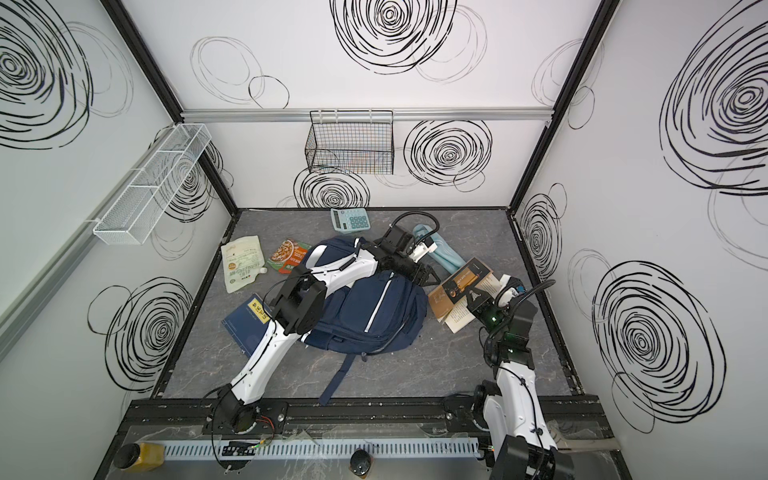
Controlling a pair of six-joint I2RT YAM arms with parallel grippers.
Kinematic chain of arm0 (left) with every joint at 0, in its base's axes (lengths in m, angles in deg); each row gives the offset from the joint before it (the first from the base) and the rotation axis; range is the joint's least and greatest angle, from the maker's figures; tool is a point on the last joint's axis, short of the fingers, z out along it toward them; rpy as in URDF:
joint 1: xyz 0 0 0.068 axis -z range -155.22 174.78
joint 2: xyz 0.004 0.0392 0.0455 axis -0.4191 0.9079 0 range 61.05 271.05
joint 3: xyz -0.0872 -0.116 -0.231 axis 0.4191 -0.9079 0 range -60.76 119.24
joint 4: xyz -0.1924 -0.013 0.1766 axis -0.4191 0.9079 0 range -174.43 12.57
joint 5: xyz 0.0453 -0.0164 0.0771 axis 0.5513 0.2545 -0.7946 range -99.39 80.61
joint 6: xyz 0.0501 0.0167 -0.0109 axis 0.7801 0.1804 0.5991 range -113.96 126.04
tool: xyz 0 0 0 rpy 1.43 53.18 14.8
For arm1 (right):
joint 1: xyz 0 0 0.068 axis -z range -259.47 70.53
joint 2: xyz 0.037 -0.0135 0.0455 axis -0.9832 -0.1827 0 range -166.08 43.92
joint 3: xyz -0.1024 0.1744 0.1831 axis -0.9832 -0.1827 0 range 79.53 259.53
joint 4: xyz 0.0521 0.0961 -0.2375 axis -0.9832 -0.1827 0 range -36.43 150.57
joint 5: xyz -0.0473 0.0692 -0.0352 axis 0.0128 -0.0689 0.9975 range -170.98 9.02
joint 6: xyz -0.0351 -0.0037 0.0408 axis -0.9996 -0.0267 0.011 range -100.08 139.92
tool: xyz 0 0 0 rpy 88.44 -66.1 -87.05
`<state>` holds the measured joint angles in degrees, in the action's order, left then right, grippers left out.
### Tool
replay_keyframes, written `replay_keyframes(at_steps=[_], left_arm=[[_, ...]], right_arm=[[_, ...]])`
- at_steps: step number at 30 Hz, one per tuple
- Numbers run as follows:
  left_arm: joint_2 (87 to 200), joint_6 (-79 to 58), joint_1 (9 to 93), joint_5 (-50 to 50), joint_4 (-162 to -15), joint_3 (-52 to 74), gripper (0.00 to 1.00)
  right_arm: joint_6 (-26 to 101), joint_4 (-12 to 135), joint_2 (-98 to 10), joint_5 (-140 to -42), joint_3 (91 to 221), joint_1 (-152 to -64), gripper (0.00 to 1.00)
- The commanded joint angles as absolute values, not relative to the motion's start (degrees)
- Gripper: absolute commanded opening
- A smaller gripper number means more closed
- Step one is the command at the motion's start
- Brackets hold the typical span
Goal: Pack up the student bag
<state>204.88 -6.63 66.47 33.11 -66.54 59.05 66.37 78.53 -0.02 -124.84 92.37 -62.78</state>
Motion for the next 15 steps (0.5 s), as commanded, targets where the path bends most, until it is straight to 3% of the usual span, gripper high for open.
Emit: replay_keyframes(at_steps=[1, 4, 15], left_arm=[[205.54, -5.49, 66.59, 38.67, -69.81, 60.45, 0.78], [206.02, -5.91, 66.44, 39.68, -72.58, 59.93, 0.81], [203.51, -13.93, 66.1, 44.2, -82.71, 57.42, 0.79]], right_arm=[[66.12, 83.07, 1.43, -130.59, 95.5, -63.68, 0.0], [64.96, 81.51, 1.86, -131.08, 96.2, -63.69, 0.0], [61.7, 73.35, 1.96, -132.14, 103.84, -63.48, 0.0]])
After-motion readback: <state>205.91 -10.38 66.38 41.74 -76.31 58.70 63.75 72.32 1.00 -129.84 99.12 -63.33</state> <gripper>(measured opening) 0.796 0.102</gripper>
